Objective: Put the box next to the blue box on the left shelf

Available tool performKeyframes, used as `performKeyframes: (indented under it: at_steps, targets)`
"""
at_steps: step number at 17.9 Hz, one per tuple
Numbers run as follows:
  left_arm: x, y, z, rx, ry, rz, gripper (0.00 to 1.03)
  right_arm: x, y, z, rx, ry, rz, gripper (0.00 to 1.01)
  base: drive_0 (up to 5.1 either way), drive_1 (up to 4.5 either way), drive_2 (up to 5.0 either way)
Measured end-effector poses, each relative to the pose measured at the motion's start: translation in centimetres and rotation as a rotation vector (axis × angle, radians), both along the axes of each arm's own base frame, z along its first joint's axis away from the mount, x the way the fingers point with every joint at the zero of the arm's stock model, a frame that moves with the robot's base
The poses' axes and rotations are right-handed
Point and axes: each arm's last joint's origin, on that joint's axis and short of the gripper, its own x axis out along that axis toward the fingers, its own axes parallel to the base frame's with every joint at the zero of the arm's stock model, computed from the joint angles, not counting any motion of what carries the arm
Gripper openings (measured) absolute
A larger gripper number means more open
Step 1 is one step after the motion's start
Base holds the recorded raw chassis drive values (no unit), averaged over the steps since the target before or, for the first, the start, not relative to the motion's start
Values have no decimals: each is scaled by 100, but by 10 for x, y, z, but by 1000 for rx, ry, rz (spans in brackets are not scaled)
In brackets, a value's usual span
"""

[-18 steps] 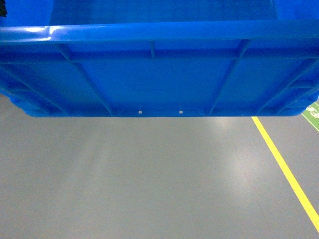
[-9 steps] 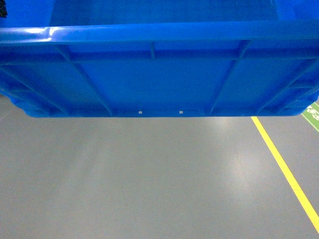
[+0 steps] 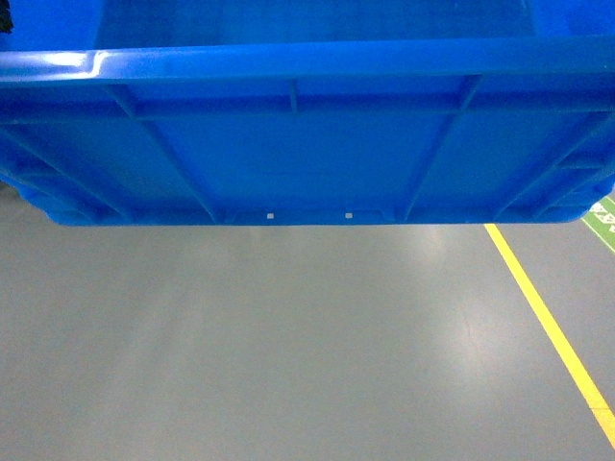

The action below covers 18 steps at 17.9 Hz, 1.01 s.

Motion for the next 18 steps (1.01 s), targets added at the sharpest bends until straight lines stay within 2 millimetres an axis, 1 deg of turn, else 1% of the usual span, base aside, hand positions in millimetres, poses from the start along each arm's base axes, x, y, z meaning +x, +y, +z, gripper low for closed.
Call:
performKeyframes:
  at_steps: [18]
  targets:
    - [0, 0, 0, 2, 2, 0, 30, 0, 0, -1, 0, 5, 0, 7, -3, 426, -431]
